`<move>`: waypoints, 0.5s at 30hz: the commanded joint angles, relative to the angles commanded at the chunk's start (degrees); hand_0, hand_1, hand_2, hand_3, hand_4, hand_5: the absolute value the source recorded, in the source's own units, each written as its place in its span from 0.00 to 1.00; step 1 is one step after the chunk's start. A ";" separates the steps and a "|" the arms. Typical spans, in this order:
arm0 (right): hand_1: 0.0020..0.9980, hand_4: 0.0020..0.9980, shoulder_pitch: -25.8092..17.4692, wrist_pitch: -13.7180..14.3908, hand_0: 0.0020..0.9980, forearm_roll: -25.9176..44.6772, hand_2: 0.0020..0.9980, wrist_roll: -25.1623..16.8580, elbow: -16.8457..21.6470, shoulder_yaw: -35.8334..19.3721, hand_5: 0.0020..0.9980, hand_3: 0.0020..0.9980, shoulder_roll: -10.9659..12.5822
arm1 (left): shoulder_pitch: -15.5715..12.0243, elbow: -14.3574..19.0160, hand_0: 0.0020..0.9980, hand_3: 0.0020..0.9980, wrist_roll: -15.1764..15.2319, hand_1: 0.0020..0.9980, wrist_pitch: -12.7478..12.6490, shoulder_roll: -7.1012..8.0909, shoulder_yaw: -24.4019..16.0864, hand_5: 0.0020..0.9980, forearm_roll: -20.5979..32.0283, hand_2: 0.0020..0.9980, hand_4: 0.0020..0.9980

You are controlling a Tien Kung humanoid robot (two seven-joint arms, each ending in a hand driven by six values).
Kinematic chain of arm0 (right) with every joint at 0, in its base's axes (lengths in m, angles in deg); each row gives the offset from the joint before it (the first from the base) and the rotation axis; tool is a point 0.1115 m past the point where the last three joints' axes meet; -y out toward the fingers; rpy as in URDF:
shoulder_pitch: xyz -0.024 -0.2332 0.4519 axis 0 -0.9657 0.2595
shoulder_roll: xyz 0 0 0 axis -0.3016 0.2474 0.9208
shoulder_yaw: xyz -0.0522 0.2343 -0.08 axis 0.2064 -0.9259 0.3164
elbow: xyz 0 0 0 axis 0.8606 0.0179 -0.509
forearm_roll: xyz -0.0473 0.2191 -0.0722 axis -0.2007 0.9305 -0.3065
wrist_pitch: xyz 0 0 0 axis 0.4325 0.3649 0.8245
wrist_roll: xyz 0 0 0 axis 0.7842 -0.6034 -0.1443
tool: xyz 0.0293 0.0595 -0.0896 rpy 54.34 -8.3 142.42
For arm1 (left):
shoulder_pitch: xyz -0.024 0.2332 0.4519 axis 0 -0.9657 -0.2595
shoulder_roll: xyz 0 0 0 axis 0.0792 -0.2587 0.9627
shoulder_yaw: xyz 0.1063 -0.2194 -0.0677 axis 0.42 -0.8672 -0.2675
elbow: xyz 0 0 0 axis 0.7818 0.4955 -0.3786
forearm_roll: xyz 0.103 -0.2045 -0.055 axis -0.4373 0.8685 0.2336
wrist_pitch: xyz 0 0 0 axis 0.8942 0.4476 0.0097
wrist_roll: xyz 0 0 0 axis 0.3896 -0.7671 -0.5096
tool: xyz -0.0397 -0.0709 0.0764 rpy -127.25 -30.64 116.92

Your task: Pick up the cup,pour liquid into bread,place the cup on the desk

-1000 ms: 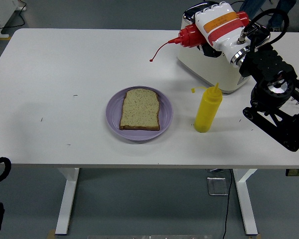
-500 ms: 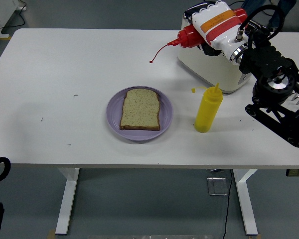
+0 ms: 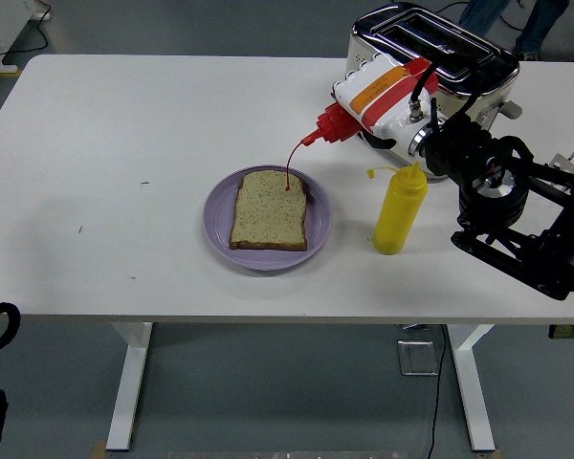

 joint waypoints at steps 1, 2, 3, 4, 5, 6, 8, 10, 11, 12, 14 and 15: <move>0.10 0.49 -0.14 0.29 0.05 0.00 0.24 0.10 0.15 -0.56 0.12 0.33 -0.02 | -0.01 0.00 0.79 0.70 0.00 0.74 0.01 0.00 0.04 1.00 0.00 0.74 0.57; 0.10 0.49 -0.44 0.77 0.05 0.00 0.24 0.18 0.38 -1.27 0.12 0.33 -0.11 | -0.01 -0.01 0.79 0.70 0.00 0.74 0.01 0.00 0.10 1.00 -0.01 0.74 0.57; 0.10 0.49 -0.86 1.38 0.05 0.00 0.24 0.27 0.65 -2.21 0.12 0.33 -0.26 | -0.02 -0.01 0.79 0.70 -0.01 0.74 0.02 0.00 0.17 1.00 -0.02 0.74 0.57; 0.10 0.49 -1.32 2.35 0.05 0.00 0.24 0.36 0.86 -3.42 0.12 0.33 -0.43 | -0.02 -0.02 0.79 0.70 -0.01 0.74 0.03 0.00 0.23 1.00 -0.03 0.74 0.57; 0.10 0.49 -1.49 2.69 0.05 0.00 0.24 0.39 0.93 -3.89 0.12 0.33 -0.49 | -0.02 -0.02 0.79 0.70 -0.01 0.74 0.03 0.00 0.25 1.00 -0.03 0.74 0.57; 0.10 0.49 -2.08 3.62 0.05 0.00 0.24 0.45 1.45 -5.00 0.12 0.33 -0.54 | -0.01 -0.03 0.79 0.70 -0.01 0.74 0.03 0.00 0.30 1.00 -0.03 0.74 0.57; 0.10 0.50 -3.29 5.94 0.05 0.00 0.24 0.61 2.45 -7.70 0.12 0.33 -0.59 | -0.05 -0.04 0.79 0.70 0.00 0.73 0.02 0.00 0.37 1.00 -0.03 0.74 0.57; 0.10 0.50 -4.33 7.99 0.05 0.00 0.24 0.76 3.40 -9.73 0.12 0.33 -0.62 | -0.10 -0.05 0.79 0.70 0.00 0.73 0.02 0.00 0.44 1.00 -0.02 0.74 0.57; 0.10 0.50 -5.23 9.54 0.05 0.12 0.24 0.76 4.25 -11.23 0.12 0.33 -0.65 | -0.12 -0.05 0.79 0.70 0.00 0.73 0.03 0.00 0.51 1.00 -0.02 0.74 0.57; 0.10 0.50 -5.90 10.94 0.05 0.16 0.24 0.76 4.87 -12.57 0.12 0.33 -0.67 | -0.14 -0.05 0.79 0.70 0.00 0.73 0.03 0.00 0.56 1.00 -0.02 0.74 0.57; 0.10 0.50 -7.54 13.76 0.05 3.67 0.24 0.75 6.29 -15.46 0.12 0.33 -0.75 | -0.18 -0.08 0.79 0.69 0.01 0.73 0.01 0.00 0.58 1.00 -0.02 0.74 0.57; 0.10 0.50 -8.66 15.29 0.05 5.84 0.24 0.40 7.30 -17.26 0.12 0.33 -0.81 | -0.23 -0.06 0.79 0.69 0.01 0.73 0.02 0.00 0.58 1.00 -0.03 0.74 0.57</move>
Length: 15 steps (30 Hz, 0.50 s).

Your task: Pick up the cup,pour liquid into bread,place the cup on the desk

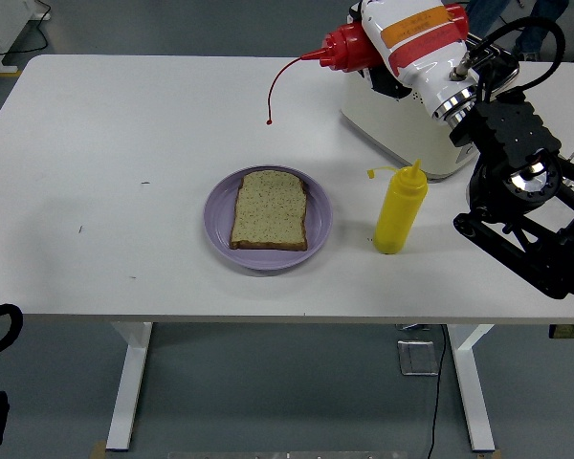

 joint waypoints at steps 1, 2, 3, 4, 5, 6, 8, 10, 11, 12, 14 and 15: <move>0.10 0.50 -0.42 0.81 0.05 2.23 0.24 -0.11 0.36 -1.09 0.12 0.33 -0.02 | -0.02 0.01 0.79 0.69 0.00 0.73 0.00 0.00 0.00 1.00 0.00 0.74 0.57; 0.10 0.50 -1.30 1.84 0.05 4.73 0.24 -0.54 1.18 -2.56 0.12 0.33 -0.03 | -0.03 0.00 0.79 0.69 0.00 0.73 -0.01 0.00 0.02 1.00 0.00 0.74 0.57; 0.10 0.50 -2.16 2.85 0.05 6.96 0.24 -0.97 1.96 -4.10 0.12 0.33 -0.02 | -0.04 -0.01 0.79 0.69 0.01 0.73 -0.01 0.00 0.05 1.00 0.00 0.74 0.57; 0.11 0.51 -2.93 3.72 0.06 9.57 0.24 -1.53 2.68 -5.60 0.12 0.33 0.02 | -0.07 -0.02 0.79 0.69 0.00 0.73 -0.01 0.00 0.09 1.00 0.00 0.74 0.57; 0.11 0.51 -4.18 4.58 0.06 11.81 0.24 -2.78 3.77 -7.69 0.12 0.33 0.06 | -0.10 -0.04 0.79 0.69 0.00 0.73 -0.02 0.00 0.16 1.00 0.00 0.74 0.57; 0.11 0.51 -5.06 5.01 0.06 14.41 0.24 -3.68 4.47 -9.48 0.12 0.33 0.03 | -0.13 -0.04 0.79 0.69 0.00 0.73 -0.02 0.00 0.20 1.00 0.01 0.74 0.57; 0.11 0.51 -6.90 5.44 0.06 19.25 0.24 -5.60 5.51 -13.09 0.12 0.33 -0.05 | -0.18 -0.03 0.79 0.69 0.00 0.73 -0.02 0.00 0.27 1.00 0.01 0.74 0.57; 0.11 0.52 -9.34 5.61 0.06 24.10 0.24 -7.97 6.00 -17.31 0.11 0.33 -0.19 | -0.24 -0.03 0.79 0.69 0.00 0.73 -0.02 0.00 0.33 1.00 0.01 0.74 0.57; 0.11 0.52 -10.02 5.69 0.06 26.70 0.24 -8.48 6.03 -19.07 0.11 0.33 -0.22 | -0.25 -0.02 0.79 0.69 0.00 0.73 -0.03 0.00 0.34 1.00 0.00 0.74 0.57; 0.11 0.52 -10.83 5.22 0.06 28.94 0.24 -8.86 5.88 -20.42 0.11 0.33 -0.32 | -0.28 -0.02 0.79 0.69 0.00 0.73 -0.03 0.00 0.35 1.00 0.01 0.74 0.57; 0.11 0.52 -12.75 4.30 0.06 33.78 0.24 -9.54 5.41 -23.33 0.11 0.33 -0.34 | -0.31 -0.01 0.79 0.69 0.00 0.73 -0.04 0.00 0.36 1.00 0.02 0.74 0.57; 0.11 0.52 -13.16 4.14 0.06 36.39 0.24 -9.66 5.32 -24.00 0.11 0.33 -0.33 | -0.32 -0.01 0.79 0.69 0.00 0.73 -0.04 0.00 0.36 1.00 0.03 0.74 0.57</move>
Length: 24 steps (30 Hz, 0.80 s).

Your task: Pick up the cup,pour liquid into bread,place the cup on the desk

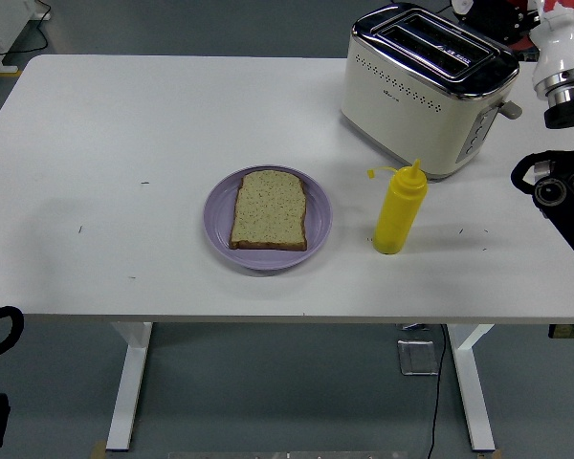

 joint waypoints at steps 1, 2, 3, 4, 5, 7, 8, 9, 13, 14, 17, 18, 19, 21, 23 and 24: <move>0.11 0.52 -1.14 -0.31 0.07 2.23 0.24 -0.25 -0.28 -0.97 0.11 0.33 0.04 | 0.04 0.00 0.79 0.69 0.00 0.73 -0.01 0.00 0.00 1.00 0.00 0.73 0.57; 0.11 0.52 -2.09 -0.48 0.07 4.47 0.24 -0.58 -0.47 -1.65 0.11 0.33 0.08 | 0.07 0.00 0.79 0.69 -0.01 0.73 -0.01 0.00 0.01 1.00 0.00 0.73 0.57; 0.11 0.52 -2.95 -0.57 0.07 6.95 0.24 -0.83 -0.60 -2.12 0.11 0.33 0.12 | 0.10 0.00 0.79 0.69 -0.01 0.73 -0.01 0.00 0.02 1.00 0.00 0.73 0.57; 0.11 0.52 -3.44 -0.61 0.07 9.18 0.24 -1.10 -0.68 -2.42 0.11 0.33 0.15 | 0.12 0.01 0.79 0.69 -0.01 0.73 -0.01 0.00 0.02 1.00 0.00 0.73 0.57; 0.11 0.52 -4.48 -0.64 0.07 11.79 0.24 -1.70 -0.81 -2.86 0.11 0.33 0.19 | 0.15 0.02 0.79 0.69 -0.01 0.73 -0.01 0.00 0.02 1.00 0.01 0.73 0.57; 0.12 0.52 -6.28 -0.67 0.07 16.63 0.24 -3.16 -0.93 -3.65 0.11 0.33 0.22 | 0.22 0.03 0.79 0.68 -0.02 0.73 0.00 0.00 0.02 1.00 0.01 0.73 0.57; 0.12 0.52 -6.88 -0.80 0.07 18.86 0.24 -3.79 -0.97 -3.90 0.11 0.33 0.23 | 0.23 0.02 0.79 0.68 -0.02 0.73 -0.01 0.00 0.00 1.00 0.02 0.73 0.57; 0.12 0.52 -7.82 -1.01 0.07 21.47 0.24 -4.95 -1.02 -4.22 0.11 0.33 0.25 | 0.25 0.01 0.79 0.68 -0.02 0.73 -0.02 0.00 -0.03 1.00 0.03 0.73 0.57; 0.11 0.49 -10.83 -2.07 0.08 31.15 0.24 -8.80 -1.28 -5.31 0.09 0.33 0.35 | 0.31 0.03 0.78 0.68 -0.01 0.73 -0.04 0.00 -0.12 1.00 0.06 0.73 0.57; 0.11 0.49 -11.47 -2.54 0.08 33.39 0.24 -9.76 -1.34 -5.56 0.09 0.33 0.33 | 0.33 0.02 0.78 0.68 -0.01 0.73 -0.04 0.00 -0.11 1.00 0.07 0.73 0.57; 0.11 0.49 -13.30 -4.26 0.08 40.47 0.24 -12.36 -1.56 -6.11 0.09 0.33 0.27 | 0.37 0.01 0.78 0.68 -0.01 0.73 -0.04 0.00 -0.03 1.00 0.08 0.73 0.57; 0.11 0.49 -13.87 -4.61 0.08 43.07 0.24 -13.28 -1.70 -6.22 0.09 0.33 0.22 | 0.39 0.01 0.78 0.68 -0.01 0.73 -0.03 0.00 0.00 1.00 0.08 0.73 0.57; 0.12 0.48 -14.04 -4.71 0.08 45.31 0.24 -13.54 -1.74 -6.25 0.09 0.33 0.21 | 0.39 0.01 0.78 0.68 -0.01 0.73 -0.03 0.00 0.00 1.00 0.08 0.73 0.57; 0.12 0.48 -15.67 -4.78 0.08 47.73 0.24 -16.17 -2.55 -6.23 0.09 0.33 0.08 | 0.40 0.02 0.78 0.68 0.01 0.73 -0.04 0.00 -0.01 1.00 0.08 0.73 0.57; 0.12 0.48 -16.37 -4.59 0.08 46.99 0.24 -17.64 -3.01 -6.15 0.09 0.33 0.05 | 0.41 0.01 0.78 0.68 0.01 0.73 -0.04 0.00 0.00 1.00 0.07 0.73 0.57; 0.12 0.48 -16.83 -4.41 0.08 45.91 0.24 -18.64 -3.38 -6.06 0.09 0.33 0.05 | 0.43 0.00 0.78 0.68 0.01 0.73 -0.05 0.00 0.03 1.00 0.07 0.73 0.57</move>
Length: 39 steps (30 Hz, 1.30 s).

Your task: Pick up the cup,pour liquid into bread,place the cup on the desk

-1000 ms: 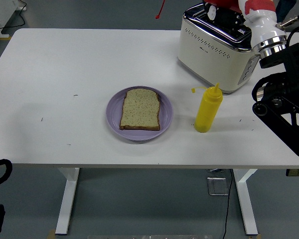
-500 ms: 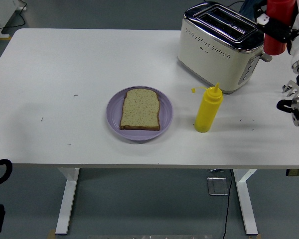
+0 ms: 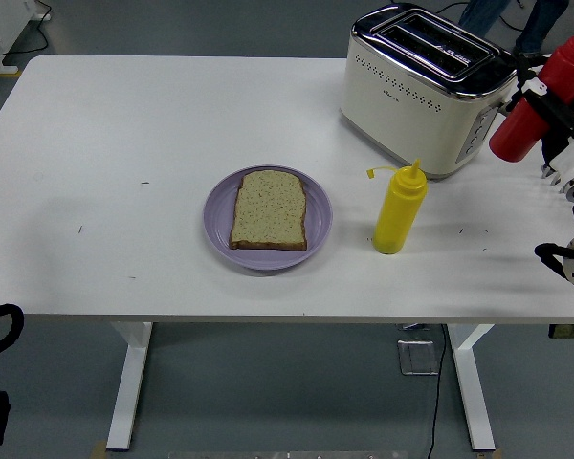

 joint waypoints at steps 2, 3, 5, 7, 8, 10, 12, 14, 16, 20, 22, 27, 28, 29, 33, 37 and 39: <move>0.12 0.48 -0.88 0.92 0.08 -2.64 0.25 -2.23 -0.93 0.45 0.10 0.33 0.11 | 0.04 0.00 0.78 0.68 0.01 0.73 0.01 0.00 0.06 1.00 0.00 0.73 0.57; 0.12 0.48 -1.36 1.67 0.08 -4.13 0.25 -3.43 -1.57 0.85 0.10 0.33 0.19 | 0.06 -0.01 0.78 0.68 0.00 0.73 -0.01 0.00 0.07 1.00 0.01 0.73 0.57; 0.12 0.48 -2.08 2.89 0.08 -6.82 0.25 -5.74 -2.67 1.46 0.10 0.33 0.24 | 0.08 -0.01 0.78 0.68 0.00 0.73 -0.01 0.00 0.08 1.00 0.01 0.73 0.57; 0.13 0.47 -2.63 3.91 0.09 -8.66 0.25 -7.86 -3.52 1.98 0.10 0.33 0.25 | 0.10 0.00 0.78 0.68 0.01 0.73 -0.01 0.00 0.12 1.00 0.02 0.73 0.57; 0.13 0.47 -3.01 4.59 0.09 -9.60 0.25 -9.23 -4.13 2.34 0.10 0.33 0.20 | 0.10 -0.01 0.78 0.68 0.01 0.73 -0.02 0.00 0.12 1.00 0.03 0.73 0.57; 0.13 0.47 -3.58 5.52 0.09 -11.03 0.25 -10.64 -5.19 2.87 0.10 0.33 0.02 | 0.10 0.00 0.78 0.68 0.01 0.73 -0.02 0.00 0.14 1.00 0.04 0.73 0.57; 0.13 0.47 -3.97 6.06 0.09 -11.81 0.25 -11.46 -6.07 3.37 0.10 0.33 -0.20 | 0.11 0.00 0.78 0.68 0.02 0.73 -0.03 0.00 0.16 1.00 0.03 0.73 0.57; 0.13 0.47 -4.39 6.79 0.09 -12.65 0.25 -12.32 -7.14 4.20 0.10 0.33 -0.45 | 0.11 0.00 0.78 0.68 0.02 0.73 -0.02 0.00 0.22 1.00 0.04 0.73 0.58; 0.13 0.47 -4.71 7.02 0.09 -12.70 0.25 -13.21 -8.25 5.07 0.10 0.33 -0.74 | 0.10 0.00 0.78 0.68 0.02 0.73 -0.02 0.00 0.24 1.00 0.04 0.73 0.58; 0.13 0.47 -5.11 7.10 0.11 -12.33 0.26 -14.58 -9.83 6.24 0.10 0.33 -1.26 | 0.10 0.00 0.78 0.68 0.04 0.73 -0.03 0.00 0.25 1.00 0.05 0.74 0.58; 0.13 0.47 -5.22 7.11 0.11 -11.97 0.26 -15.34 -10.57 6.90 0.10 0.33 -1.48 | 0.10 -0.01 0.78 0.68 0.04 0.73 -0.04 0.00 0.24 1.00 0.06 0.74 0.58; 0.13 0.47 -5.47 7.36 0.11 -10.78 0.26 -17.07 -11.89 8.72 0.10 0.34 -1.86 | 0.16 -0.04 0.78 0.69 0.05 0.73 -0.04 0.00 0.24 1.00 0.04 0.74 0.57; 0.13 0.47 -5.46 7.38 0.11 -10.36 0.26 -17.42 -12.11 9.23 0.10 0.34 -1.89 | 0.16 -0.05 0.78 0.69 0.05 0.73 -0.04 0.00 0.22 1.00 0.04 0.74 0.57; 0.13 0.47 -5.44 7.37 0.11 -9.90 0.26 -17.72 -12.34 9.73 0.10 0.34 -1.96 | 0.17 -0.05 0.78 0.69 0.06 0.73 -0.04 0.00 0.23 1.00 0.04 0.74 0.57; 0.13 0.47 -5.31 7.12 0.11 -8.15 0.26 -18.75 -13.21 11.66 0.11 0.34 -2.33 | 0.20 -0.06 0.78 0.69 0.06 0.73 -0.03 0.00 0.26 1.00 0.03 0.74 0.57; 0.17 0.46 -5.15 7.06 0.11 -6.97 0.26 -19.48 -13.93 13.35 0.11 0.34 -2.78 | 0.19 -0.07 0.79 0.69 0.05 0.74 -0.04 0.00 0.28 1.00 0.03 0.74 0.57; 0.17 0.46 -5.07 6.99 0.11 -6.28 0.26 -20.18 -14.37 14.32 0.11 0.34 -3.05 | 0.16 -0.07 0.79 0.69 0.05 0.74 -0.03 0.00 0.29 1.00 0.03 0.74 0.57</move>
